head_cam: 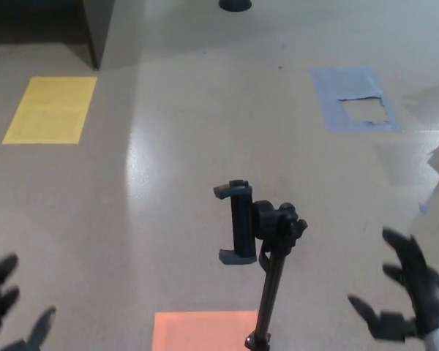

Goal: A phone stand is kept on the floor and the robot uses both its hands to grab it and uses its left hand to extend the phone stand by pulling it upwards

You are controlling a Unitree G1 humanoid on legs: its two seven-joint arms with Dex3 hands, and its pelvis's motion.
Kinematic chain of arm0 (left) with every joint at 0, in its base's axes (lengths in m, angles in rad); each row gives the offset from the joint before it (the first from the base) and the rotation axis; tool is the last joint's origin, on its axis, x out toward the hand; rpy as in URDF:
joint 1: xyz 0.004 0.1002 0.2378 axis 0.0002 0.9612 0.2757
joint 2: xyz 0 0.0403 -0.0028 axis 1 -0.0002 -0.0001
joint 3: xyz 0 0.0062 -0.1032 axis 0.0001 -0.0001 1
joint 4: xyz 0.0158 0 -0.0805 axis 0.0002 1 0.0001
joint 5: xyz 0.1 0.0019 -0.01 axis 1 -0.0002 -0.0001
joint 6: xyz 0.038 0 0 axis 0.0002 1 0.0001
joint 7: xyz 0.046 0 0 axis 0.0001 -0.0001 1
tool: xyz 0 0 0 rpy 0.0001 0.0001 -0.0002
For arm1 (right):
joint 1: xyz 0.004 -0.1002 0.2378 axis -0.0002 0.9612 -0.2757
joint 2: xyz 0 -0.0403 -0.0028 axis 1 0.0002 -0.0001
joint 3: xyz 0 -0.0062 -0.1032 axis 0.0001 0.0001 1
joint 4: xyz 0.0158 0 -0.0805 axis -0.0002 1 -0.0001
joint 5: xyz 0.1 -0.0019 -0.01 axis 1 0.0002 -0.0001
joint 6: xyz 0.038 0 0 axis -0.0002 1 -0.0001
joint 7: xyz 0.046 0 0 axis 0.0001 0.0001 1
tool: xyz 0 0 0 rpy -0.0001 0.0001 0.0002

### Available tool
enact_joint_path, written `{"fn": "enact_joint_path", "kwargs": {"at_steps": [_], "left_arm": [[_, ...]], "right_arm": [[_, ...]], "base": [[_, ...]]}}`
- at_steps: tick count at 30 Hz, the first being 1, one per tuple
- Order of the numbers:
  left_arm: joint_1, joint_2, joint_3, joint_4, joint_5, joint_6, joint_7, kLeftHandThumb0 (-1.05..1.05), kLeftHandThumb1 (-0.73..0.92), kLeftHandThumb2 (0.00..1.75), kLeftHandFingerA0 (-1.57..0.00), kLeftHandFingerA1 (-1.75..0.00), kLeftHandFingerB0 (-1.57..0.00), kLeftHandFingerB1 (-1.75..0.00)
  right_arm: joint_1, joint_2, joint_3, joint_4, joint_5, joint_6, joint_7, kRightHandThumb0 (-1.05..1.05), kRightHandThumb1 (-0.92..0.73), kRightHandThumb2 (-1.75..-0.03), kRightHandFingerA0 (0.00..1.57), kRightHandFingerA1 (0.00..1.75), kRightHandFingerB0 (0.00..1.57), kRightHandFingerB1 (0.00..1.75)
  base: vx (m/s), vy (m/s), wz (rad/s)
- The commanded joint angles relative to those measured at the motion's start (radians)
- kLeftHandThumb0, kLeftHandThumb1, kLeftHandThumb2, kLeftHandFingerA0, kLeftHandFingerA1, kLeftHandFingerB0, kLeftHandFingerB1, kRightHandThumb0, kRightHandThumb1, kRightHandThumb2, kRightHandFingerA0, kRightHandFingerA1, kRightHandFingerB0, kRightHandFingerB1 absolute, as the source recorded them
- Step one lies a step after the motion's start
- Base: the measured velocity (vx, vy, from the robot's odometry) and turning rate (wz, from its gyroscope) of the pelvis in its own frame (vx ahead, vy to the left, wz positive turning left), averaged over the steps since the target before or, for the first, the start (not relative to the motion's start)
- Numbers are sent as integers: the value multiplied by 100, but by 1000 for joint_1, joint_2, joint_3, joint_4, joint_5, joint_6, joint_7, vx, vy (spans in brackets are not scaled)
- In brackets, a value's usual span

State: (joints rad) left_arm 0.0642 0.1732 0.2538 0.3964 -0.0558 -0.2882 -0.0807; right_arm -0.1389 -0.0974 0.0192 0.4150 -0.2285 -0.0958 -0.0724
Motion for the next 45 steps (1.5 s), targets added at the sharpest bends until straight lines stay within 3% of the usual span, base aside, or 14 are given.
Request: {"fn": "enact_joint_path", "kwargs": {"at_steps": [1,4,5,8,12,13,19,20,23,24,25,29,30,45], "left_arm": [[32,4,81,-107,-120,-240,-53,-65,52,81,-19,-43,-6,-34],[41,-4,79,-119,-116,-252,-57,-65,52,81,-19,-43,-6,-34],[70,-28,60,-169,-98,-264,-43,-65,59,59,-29,-33,-13,-25],[90,-47,39,-229,-105,-262,-56,-68,48,81,-20,-45,-4,-30],[94,-66,-1,-293,-76,-249,-52,-61,58,59,-25,-34,-10,-21],[91,-76,-18,-305,-78,-245,-57,-65,48,78,-19,-44,-6,-27],[93,-135,-173,-433,-35,-169,-74,-36,33,92,0,-48,0,-50],[93,-141,-224,-450,-11,-170,-88,-73,48,82,-12,-42,-5,-24],[98,-132,-260,-468,-4,-161,-80,-73,48,82,-12,-42,-5,-24],[103,-144,-340,-510,26,-145,-100,-74,53,62,-14,-33,-4,-19],[105,-150,-391,-538,54,-136,-104,-73,61,59,-14,-31,-3,-23],[103,-159,-474,-585,81,-107,-82,-75,60,60,-12,-30,-1,-22],[101,-161,-489,-585,82,-99,-81,-74,47,88,-8,-34,0,-21],[-2,-259,-568,-557,-24,237,-47,-85,53,89,0,-8,0,-5]], "right_arm": [[13,0,-13,-133,-20,-51,-74,-58,-50,-56,20,61,16,50],[20,1,-8,-144,-15,-52,-62,-58,-50,-56,20,61,16,50],[42,11,11,-169,2,-68,-28,-37,-28,-91,11,57,9,56],[54,19,45,-204,-16,-63,-17,-66,-41,-74,18,60,14,54],[49,37,82,-223,-33,-34,-24,-38,-28,-91,11,57,8,55],[44,41,92,-213,-37,-38,-27,-65,-50,-55,18,59,13,48],[27,71,138,-207,-61,-15,-49,-58,-46,-55,18,62,11,51],[26,75,143,-206,-60,-16,-47,-54,-44,-54,17,62,11,51],[25,77,147,-206,-60,-15,-48,-54,-44,-54,17,62,11,51],[11,76,148,-193,-55,-16,-39,-41,-32,-93,8,57,4,54],[2,77,148,-182,-51,-22,-37,-41,-34,-95,8,57,5,55],[-10,79,158,-166,-70,-30,-55,-41,-36,-97,7,57,5,55],[-8,77,164,-174,-80,-18,-56,-41,-36,-97,6,56,4,55],[2,87,171,-156,-70,-31,-52,-65,-44,-80,18,59,7,51]], "base": [[0,0,0],[0,0,0],[0,0,0],[0,0,0],[0,0,0],[0,0,0],[0,0,0],[0,0,0],[0,0,0],[0,0,0],[0,0,0],[0,0,0],[0,0,0],[0,0,0]]}}
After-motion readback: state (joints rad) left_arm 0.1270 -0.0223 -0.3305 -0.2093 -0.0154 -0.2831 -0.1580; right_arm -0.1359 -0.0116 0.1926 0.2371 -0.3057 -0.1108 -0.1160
